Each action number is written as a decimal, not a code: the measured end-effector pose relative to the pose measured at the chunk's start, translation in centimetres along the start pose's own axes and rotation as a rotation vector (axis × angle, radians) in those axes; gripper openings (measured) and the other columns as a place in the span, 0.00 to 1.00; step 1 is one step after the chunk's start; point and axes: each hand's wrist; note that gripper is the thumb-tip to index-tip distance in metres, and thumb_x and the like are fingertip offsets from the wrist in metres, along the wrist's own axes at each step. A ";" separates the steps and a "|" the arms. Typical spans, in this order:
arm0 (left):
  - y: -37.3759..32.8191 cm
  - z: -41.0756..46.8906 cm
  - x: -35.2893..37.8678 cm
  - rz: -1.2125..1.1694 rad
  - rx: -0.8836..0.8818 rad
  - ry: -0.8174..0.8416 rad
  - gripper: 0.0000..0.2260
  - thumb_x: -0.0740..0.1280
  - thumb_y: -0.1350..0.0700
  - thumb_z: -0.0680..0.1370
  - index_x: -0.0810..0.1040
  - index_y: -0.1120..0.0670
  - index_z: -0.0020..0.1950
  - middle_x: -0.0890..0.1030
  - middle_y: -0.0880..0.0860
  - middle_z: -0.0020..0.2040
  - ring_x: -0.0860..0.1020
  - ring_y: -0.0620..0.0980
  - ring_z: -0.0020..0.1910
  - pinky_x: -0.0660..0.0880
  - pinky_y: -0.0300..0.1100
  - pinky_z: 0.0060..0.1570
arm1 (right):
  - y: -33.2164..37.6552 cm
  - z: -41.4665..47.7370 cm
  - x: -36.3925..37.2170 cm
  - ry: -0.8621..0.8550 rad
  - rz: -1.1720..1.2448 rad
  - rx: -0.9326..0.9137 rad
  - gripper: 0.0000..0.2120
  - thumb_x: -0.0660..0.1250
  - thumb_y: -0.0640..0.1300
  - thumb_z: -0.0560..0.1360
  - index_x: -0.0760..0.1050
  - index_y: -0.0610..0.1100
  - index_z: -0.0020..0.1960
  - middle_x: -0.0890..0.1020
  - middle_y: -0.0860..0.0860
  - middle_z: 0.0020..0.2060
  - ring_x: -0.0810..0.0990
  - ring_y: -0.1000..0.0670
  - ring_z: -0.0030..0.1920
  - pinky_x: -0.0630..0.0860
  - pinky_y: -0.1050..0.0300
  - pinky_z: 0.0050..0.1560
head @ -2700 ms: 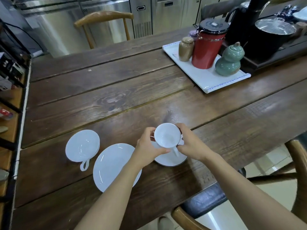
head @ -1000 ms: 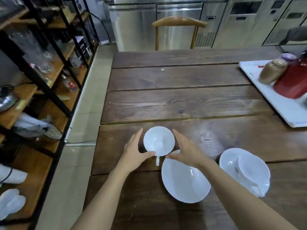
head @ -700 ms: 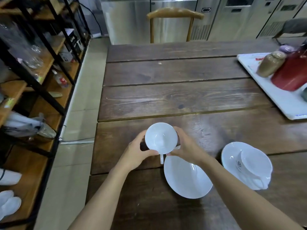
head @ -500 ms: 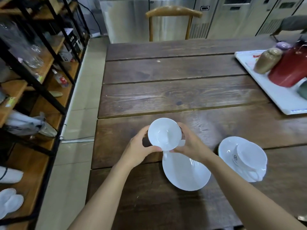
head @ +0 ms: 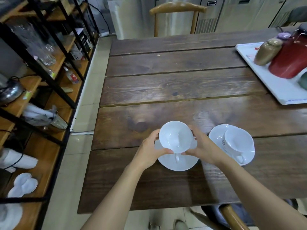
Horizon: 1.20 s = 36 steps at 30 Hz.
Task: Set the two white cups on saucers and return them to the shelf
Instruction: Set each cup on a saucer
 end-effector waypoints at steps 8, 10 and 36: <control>0.1 -1.1 1.3 -0.015 -0.034 -0.013 0.33 0.76 0.53 0.68 0.65 0.46 0.70 0.71 0.45 0.67 0.68 0.41 0.60 0.69 0.42 0.58 | -0.8 -1.0 -0.1 0.049 -0.003 0.023 0.39 0.77 0.52 0.61 0.61 0.58 0.67 0.73 0.59 0.61 0.73 0.50 0.60 0.72 0.47 0.63; 0.3 -1.2 1.4 -0.018 -0.049 -0.022 0.33 0.76 0.54 0.68 0.66 0.45 0.69 0.71 0.44 0.64 0.69 0.43 0.62 0.69 0.43 0.58 | -0.8 -1.1 -0.1 0.053 0.005 0.034 0.40 0.76 0.53 0.61 0.61 0.58 0.68 0.73 0.59 0.61 0.73 0.50 0.61 0.72 0.48 0.63; 1.0 0.3 1.4 -0.390 -0.418 -0.084 0.22 0.70 0.48 0.73 0.73 0.56 0.64 0.77 0.53 0.59 0.76 0.51 0.57 0.79 0.54 0.53 | -1.6 0.7 0.2 -0.069 0.177 0.402 0.30 0.65 0.63 0.63 0.74 0.46 0.58 0.81 0.50 0.52 0.80 0.48 0.52 0.77 0.51 0.51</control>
Point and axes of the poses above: each hand's wrist, its own z-axis towards the middle knuckle, its own x-axis out of the palm, y = z × x
